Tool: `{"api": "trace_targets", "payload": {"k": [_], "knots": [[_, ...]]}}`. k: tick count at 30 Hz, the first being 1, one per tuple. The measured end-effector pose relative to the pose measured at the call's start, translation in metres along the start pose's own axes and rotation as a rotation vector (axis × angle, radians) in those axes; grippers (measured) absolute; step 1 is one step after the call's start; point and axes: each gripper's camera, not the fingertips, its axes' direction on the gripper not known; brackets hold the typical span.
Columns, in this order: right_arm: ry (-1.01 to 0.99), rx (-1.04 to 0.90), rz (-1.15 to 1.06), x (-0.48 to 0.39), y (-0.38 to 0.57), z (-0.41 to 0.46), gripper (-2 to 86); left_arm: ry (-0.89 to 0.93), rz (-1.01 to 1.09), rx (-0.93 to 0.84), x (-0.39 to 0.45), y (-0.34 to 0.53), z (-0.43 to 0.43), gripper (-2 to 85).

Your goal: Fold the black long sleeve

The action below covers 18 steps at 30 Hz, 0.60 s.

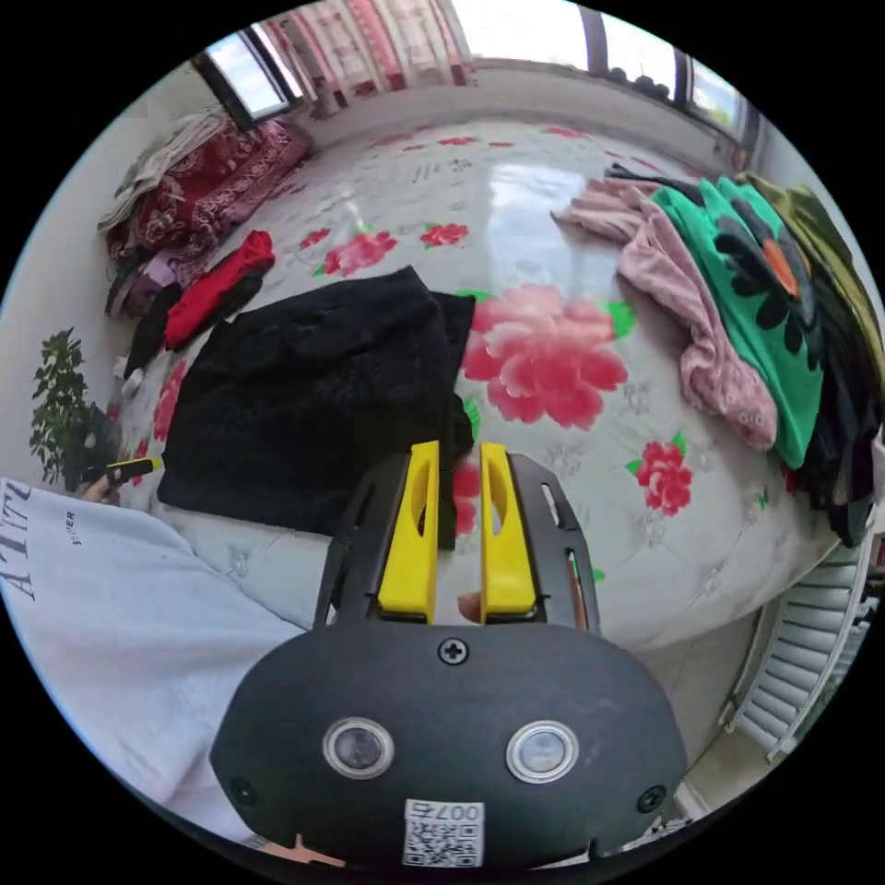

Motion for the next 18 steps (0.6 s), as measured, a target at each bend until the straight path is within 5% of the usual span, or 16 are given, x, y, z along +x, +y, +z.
{"api": "trace_targets", "payload": {"k": [4, 11, 18], "knots": [[-0.12, 0.022, -0.195, -0.055, -0.064, 0.031, 5.7, -0.063, 0.138, 0.164, 0.028, -0.047, -0.03, 9.4], [-0.169, -0.221, -0.342, -0.138, -0.127, 0.13, 3.4, -0.183, 0.274, 0.091, 0.091, -0.129, 0.012, 8.9], [-0.053, 0.001, -0.382, -0.153, -0.165, 0.094, 1.0, -0.23, 0.207, 0.04, 0.089, -0.141, 0.03, 8.4]]}}
